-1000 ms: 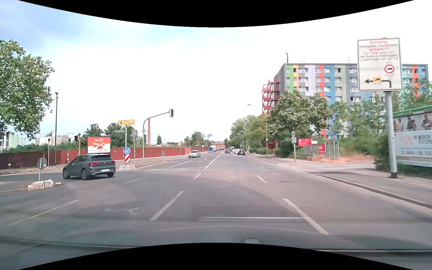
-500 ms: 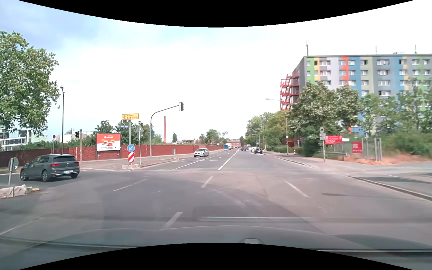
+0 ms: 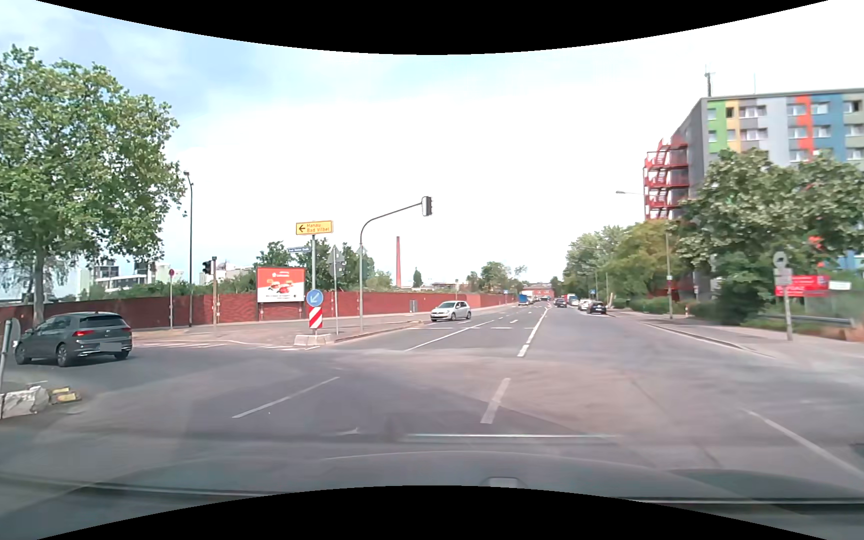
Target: Follow the waypoints while adhering to traffic rules and regulations
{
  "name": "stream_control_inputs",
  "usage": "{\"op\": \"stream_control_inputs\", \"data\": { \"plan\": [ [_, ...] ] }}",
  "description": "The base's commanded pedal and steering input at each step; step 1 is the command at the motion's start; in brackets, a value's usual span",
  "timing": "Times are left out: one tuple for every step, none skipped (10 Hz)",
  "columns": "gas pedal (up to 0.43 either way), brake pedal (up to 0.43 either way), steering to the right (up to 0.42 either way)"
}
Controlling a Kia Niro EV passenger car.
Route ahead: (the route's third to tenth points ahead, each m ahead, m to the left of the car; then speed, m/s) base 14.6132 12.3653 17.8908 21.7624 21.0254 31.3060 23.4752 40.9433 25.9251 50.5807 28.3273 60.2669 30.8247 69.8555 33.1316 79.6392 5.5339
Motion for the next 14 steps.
{"op": "stream_control_inputs", "data": {
  "plan": [
    [0.047, 0.000, -0.328],
    [0.059, 0.000, -0.339],
    [0.059, 0.000, -0.346],
    [0.067, 0.000, -0.349],
    [0.087, 0.000, -0.348],
    [0.098, 0.000, -0.346],
    [0.118, 0.000, -0.345],
    [0.130, 0.000, -0.340],
    [0.138, 0.000, -0.337],
    [0.150, 0.000, -0.337],
    [0.150, 0.000, -0.337],
    [0.157, 0.000, -0.335],
    [0.169, 0.000, -0.335],
    [0.169, 0.000, -0.335]
  ]
}}
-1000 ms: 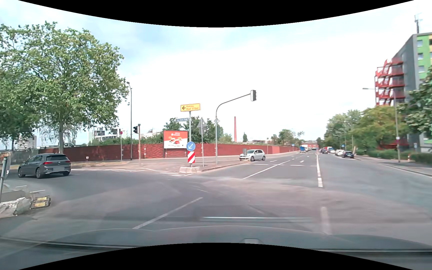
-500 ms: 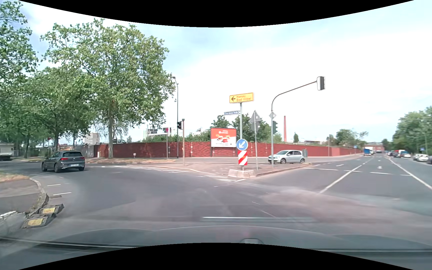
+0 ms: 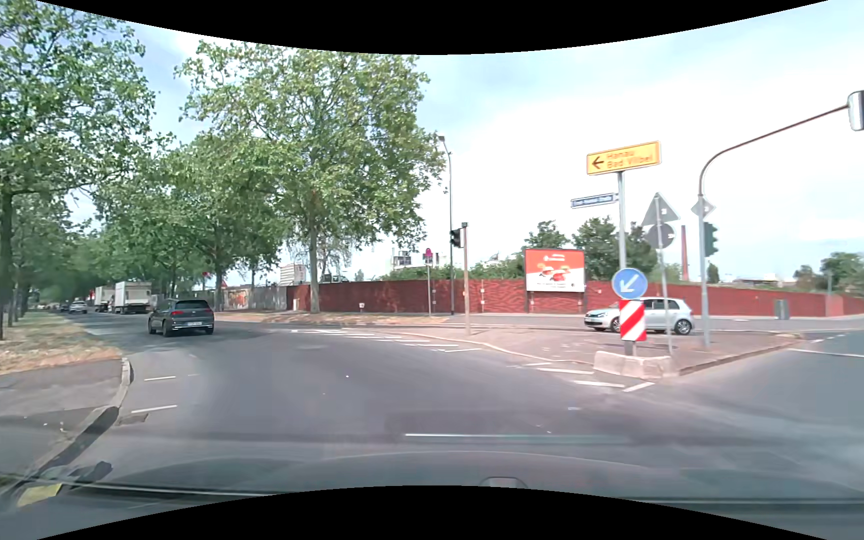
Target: Follow the waypoints while adhering to traffic rules and regulations
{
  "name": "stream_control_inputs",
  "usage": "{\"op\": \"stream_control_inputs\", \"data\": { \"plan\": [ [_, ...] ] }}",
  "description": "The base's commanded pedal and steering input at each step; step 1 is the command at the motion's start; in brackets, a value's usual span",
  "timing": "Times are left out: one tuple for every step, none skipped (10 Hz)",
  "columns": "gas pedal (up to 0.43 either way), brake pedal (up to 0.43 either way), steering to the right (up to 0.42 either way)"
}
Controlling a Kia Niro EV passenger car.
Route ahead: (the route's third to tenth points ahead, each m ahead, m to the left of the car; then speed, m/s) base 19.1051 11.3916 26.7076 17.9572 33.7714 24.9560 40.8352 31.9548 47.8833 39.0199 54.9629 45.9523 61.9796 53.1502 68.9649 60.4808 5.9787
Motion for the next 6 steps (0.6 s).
{"op": "stream_control_inputs", "data": {
  "plan": [
    [0.169, 0.000, -0.335],
    [0.177, 0.000, -0.330],
    [0.177, 0.000, -0.326],
    [0.177, 0.000, -0.324],
    [0.177, 0.000, -0.317],
    [0.177, 0.000, -0.302]
  ]
}}
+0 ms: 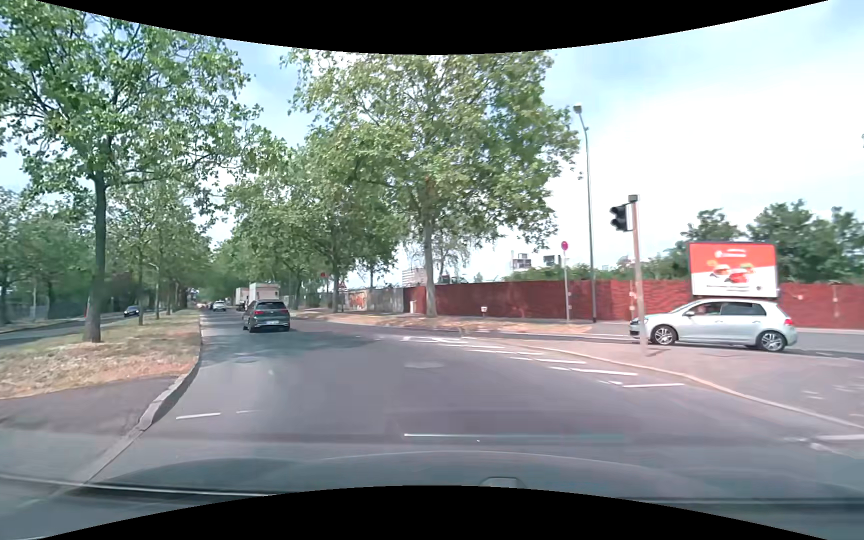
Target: Follow the waypoints while adhering to traffic rules and regulations
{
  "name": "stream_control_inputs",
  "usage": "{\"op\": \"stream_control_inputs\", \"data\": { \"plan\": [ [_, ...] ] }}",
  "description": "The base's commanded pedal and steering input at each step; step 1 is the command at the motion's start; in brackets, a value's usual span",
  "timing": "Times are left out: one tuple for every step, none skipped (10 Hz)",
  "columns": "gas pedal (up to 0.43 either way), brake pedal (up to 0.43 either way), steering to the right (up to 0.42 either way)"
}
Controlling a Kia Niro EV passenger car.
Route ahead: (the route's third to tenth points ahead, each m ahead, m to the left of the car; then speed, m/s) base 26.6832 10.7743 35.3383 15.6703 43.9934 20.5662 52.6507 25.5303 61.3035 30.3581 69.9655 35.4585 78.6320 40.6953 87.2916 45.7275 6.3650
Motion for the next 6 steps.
{"op": "stream_control_inputs", "data": {
  "plan": [
    [0.189, 0.000, -0.289],
    [0.189, 0.000, -0.278],
    [0.189, 0.000, -0.268],
    [0.189, 0.000, -0.257],
    [0.189, 0.000, -0.246],
    [0.197, 0.000, -0.238]
  ]
}}
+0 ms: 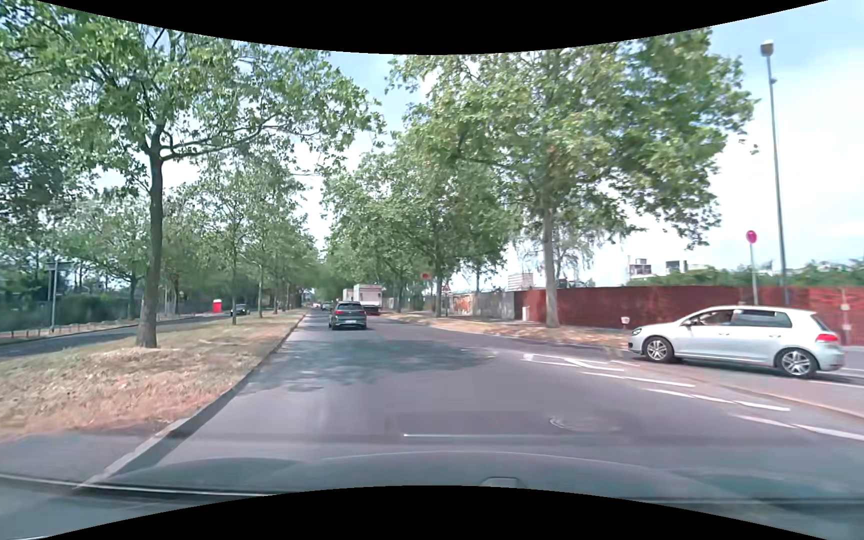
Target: Follow the waypoints while adhering to traffic rules and regulations
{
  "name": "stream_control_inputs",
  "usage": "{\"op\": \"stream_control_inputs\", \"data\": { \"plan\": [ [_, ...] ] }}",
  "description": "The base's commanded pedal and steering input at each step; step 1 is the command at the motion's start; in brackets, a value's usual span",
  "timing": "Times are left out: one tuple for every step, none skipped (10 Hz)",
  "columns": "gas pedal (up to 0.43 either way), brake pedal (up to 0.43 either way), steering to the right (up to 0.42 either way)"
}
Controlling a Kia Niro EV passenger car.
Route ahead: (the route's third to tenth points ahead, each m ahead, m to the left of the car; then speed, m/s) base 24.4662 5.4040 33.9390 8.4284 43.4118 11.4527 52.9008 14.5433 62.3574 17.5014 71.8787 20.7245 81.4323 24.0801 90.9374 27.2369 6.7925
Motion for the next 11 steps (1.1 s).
{"op": "stream_control_inputs", "data": {
  "plan": [
    [0.197, 0.000, -0.226],
    [0.197, 0.000, -0.215],
    [0.209, 0.000, -0.203],
    [0.220, 0.000, -0.190],
    [0.228, 0.000, -0.176],
    [0.228, 0.000, -0.164],
    [0.228, 0.000, -0.146],
    [0.228, 0.000, -0.129],
    [0.228, 0.000, -0.107],
    [0.228, 0.000, -0.091],
    [0.228, 0.000, -0.070]
  ]
}}
